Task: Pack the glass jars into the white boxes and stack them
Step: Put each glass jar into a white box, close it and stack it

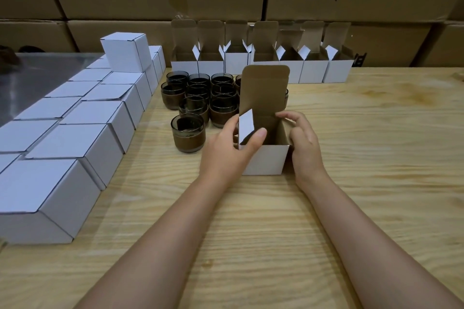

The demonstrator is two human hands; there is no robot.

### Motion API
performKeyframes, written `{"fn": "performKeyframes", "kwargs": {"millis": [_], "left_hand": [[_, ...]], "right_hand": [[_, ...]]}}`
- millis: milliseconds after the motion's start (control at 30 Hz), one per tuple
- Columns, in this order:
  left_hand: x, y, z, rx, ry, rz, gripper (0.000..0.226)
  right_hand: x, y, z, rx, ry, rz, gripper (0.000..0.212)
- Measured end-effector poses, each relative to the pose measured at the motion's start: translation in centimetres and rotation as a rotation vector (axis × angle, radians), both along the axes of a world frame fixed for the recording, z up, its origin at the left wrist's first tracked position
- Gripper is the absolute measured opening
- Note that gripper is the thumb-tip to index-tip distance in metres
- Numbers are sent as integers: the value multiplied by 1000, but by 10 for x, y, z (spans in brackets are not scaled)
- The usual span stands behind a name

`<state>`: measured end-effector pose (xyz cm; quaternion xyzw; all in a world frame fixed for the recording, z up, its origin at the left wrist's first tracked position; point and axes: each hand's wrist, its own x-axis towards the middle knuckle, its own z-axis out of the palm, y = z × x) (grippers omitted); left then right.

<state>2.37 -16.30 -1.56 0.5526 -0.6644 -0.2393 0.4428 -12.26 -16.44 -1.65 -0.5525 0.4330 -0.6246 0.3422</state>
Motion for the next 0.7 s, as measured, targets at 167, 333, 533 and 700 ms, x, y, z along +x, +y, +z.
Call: {"fn": "performKeyframes", "kwargs": {"millis": [167,333,533,700], "left_hand": [[-6,3,1,-107,79,64,71],[-3,-1,0,22,480,62,30],[6,-1,0,173,740,-148,22],[8,-2,2,36,621,-261,46]], "right_hand": [[1,2,2,-21,-1,29,40],[-3,2,2,49,-64,37,44],[-15,3,7,156,-250,174,46],[-26,4,14,159,-189,235,44]]}}
